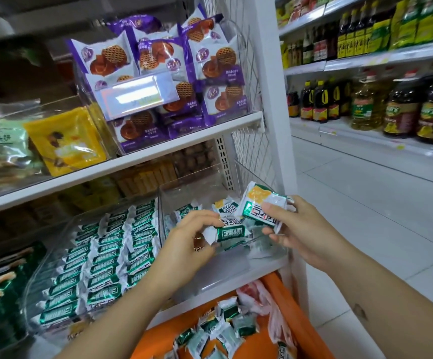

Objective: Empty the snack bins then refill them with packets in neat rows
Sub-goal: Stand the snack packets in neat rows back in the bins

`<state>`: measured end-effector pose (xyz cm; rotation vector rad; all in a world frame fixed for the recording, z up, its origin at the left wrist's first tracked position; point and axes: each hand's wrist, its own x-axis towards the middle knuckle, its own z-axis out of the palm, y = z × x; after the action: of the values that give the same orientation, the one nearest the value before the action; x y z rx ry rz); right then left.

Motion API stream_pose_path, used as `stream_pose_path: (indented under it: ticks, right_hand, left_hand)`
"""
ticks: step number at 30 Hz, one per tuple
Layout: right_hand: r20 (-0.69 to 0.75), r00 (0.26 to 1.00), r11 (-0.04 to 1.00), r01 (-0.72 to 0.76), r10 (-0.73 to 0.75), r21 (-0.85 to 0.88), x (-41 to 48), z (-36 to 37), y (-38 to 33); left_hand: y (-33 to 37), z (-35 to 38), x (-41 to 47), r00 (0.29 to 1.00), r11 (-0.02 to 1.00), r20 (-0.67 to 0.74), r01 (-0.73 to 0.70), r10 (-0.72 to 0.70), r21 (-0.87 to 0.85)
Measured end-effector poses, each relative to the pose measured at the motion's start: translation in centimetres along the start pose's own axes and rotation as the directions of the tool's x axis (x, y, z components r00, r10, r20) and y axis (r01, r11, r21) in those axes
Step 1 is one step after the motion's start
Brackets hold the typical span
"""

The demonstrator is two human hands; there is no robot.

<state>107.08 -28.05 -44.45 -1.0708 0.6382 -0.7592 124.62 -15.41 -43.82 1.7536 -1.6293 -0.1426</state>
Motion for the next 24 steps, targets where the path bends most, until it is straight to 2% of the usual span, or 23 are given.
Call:
stream_pose_path:
  ticks: [4,7,8,12,14,16,17,20,22,24]
  right_hand:
    - [0.122,0.992,0.998,-0.026,0.019,0.058,-0.2,0.2,0.1]
    - [0.165,0.986,0.999,-0.031,0.035,-0.027,-0.2,0.4,0.5]
    - [0.164,0.986,0.997,-0.017,0.03,-0.08,-0.3,0.6,0.8]
    - [0.074,0.995,0.959,0.089,-0.072,-0.269,-0.5,1.3,1.5]
    - [0.041,0.99,0.943,0.141,-0.135,-0.301,-0.5,1.4,1.6]
    - [-0.012,0.988,0.961,0.146,-0.153,-0.234,-0.5,1.5,1.7]
    - [-0.016,0.993,0.984,0.111,-0.114,-0.137,-0.5,1.7,1.8]
    - [0.128,0.991,0.978,-0.073,0.048,0.194,-0.7,2.6,2.5]
    - [0.148,0.987,0.968,-0.089,0.054,0.235,-0.6,2.7,2.8]
    - [0.118,0.993,0.969,-0.044,0.015,0.244,-0.6,2.6,2.6]
  left_hand:
    - [0.9,0.2,-0.5,0.998,0.989,0.002,0.07,-0.07,-0.128]
    - [2.5,0.9,-0.4,0.969,0.879,-0.034,0.206,-0.244,-0.431]
    - [2.8,1.2,-0.2,0.96,0.846,-0.05,0.217,-0.274,-0.487]
    - [2.8,2.9,0.7,0.929,0.82,-0.125,0.238,-0.348,-0.521]
    - [2.6,3.5,0.9,0.909,0.788,-0.127,0.268,-0.398,-0.554]
    - [3.1,4.1,1.0,0.898,0.746,-0.116,0.274,-0.424,-0.606]
    - [3.2,4.5,1.1,0.89,0.728,-0.134,0.26,-0.436,-0.635]
    - [3.6,5.1,1.6,0.86,0.692,-0.226,0.185,-0.458,-0.698]
    - [3.8,5.4,1.7,0.868,0.703,-0.248,0.15,-0.431,-0.695]
    - [4.0,5.4,1.6,0.888,0.728,-0.231,0.153,-0.398,-0.668]
